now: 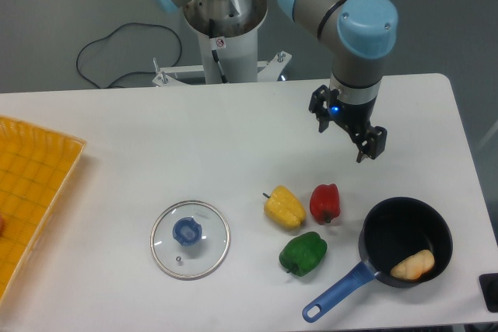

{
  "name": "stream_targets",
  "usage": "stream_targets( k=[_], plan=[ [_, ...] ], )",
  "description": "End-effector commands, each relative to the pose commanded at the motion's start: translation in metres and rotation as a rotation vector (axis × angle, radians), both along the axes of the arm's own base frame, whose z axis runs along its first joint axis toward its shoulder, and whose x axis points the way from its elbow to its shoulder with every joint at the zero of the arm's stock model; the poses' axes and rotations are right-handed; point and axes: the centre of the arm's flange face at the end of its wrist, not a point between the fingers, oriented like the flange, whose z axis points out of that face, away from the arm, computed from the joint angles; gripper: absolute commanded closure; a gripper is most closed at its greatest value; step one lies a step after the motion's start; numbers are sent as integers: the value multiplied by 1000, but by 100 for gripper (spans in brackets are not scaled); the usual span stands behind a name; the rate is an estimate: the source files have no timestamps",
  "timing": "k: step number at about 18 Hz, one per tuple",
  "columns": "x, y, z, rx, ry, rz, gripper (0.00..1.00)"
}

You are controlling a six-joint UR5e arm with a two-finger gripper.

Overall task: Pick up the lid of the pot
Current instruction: 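Move the gripper from above the saucepan toward the glass lid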

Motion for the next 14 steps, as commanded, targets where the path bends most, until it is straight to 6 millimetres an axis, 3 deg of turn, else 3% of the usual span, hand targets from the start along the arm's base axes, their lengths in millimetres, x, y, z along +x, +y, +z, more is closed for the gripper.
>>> stream_targets(
  k=[2, 5, 8, 11, 14],
  plan=[
    [20, -2, 7, 13, 6, 68, 0],
    [30, -5, 17, 32, 4, 236, 0],
    [48, 14, 9, 26, -8, 318, 0],
    [69, 24, -6, 10, -32, 289, 0],
    [91, 44, -8, 6, -34, 263, 0]
  ],
)
